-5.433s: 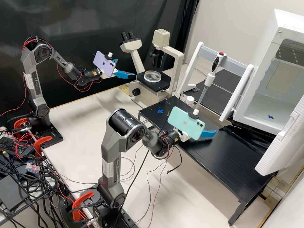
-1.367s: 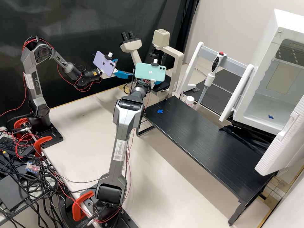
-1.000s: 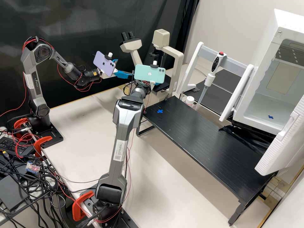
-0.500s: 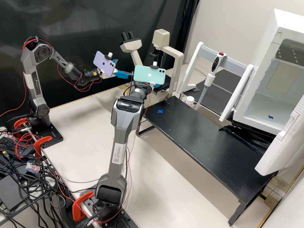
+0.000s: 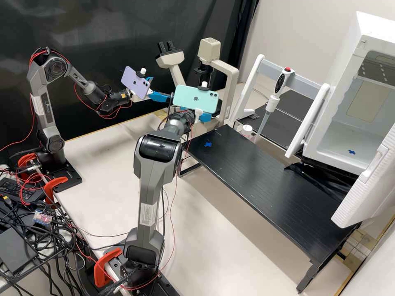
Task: Move the petri dish to the bench
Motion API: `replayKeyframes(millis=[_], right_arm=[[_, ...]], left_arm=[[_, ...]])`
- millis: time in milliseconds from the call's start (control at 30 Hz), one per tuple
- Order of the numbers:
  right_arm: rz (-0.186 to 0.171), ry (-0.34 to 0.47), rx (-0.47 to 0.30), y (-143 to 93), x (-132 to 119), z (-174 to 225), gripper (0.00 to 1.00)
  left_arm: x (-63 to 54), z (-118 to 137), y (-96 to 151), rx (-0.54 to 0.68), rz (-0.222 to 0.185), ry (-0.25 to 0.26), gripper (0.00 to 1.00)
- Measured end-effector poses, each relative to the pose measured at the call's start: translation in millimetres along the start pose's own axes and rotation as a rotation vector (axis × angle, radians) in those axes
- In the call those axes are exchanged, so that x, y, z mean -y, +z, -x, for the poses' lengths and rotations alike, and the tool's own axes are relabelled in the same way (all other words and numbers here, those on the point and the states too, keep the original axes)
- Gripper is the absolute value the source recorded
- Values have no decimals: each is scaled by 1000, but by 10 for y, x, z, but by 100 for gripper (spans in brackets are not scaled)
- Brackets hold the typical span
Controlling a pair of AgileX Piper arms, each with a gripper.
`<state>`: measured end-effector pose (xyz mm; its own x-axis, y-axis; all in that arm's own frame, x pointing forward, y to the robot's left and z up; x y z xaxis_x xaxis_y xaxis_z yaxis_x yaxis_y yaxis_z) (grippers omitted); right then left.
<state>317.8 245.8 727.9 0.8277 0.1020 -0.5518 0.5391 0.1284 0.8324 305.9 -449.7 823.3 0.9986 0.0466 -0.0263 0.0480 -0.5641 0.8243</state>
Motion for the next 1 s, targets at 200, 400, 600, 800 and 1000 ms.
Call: replayKeyframes(millis=[200, 400, 600, 800, 1000], right_arm=[[2, 125, -8, 238, 14, 280, 0], [33, 231, -52, 610, 40, 396, 0], [12, 277, -95, 998, 127, 546, 0], [9, 248, -86, 1174, 214, 658, 0], [13, 254, -96, 1204, 245, 772, 0]], left_arm=[[0, 0, 0, 0, 0, 0, 100], [0, 0, 0, 0, 0, 0, 100], [0, 0, 0, 0, 0, 0, 100], [0, 0, 0, 0, 0, 0, 100], [0, 0, 0, 0, 0, 0, 100]])
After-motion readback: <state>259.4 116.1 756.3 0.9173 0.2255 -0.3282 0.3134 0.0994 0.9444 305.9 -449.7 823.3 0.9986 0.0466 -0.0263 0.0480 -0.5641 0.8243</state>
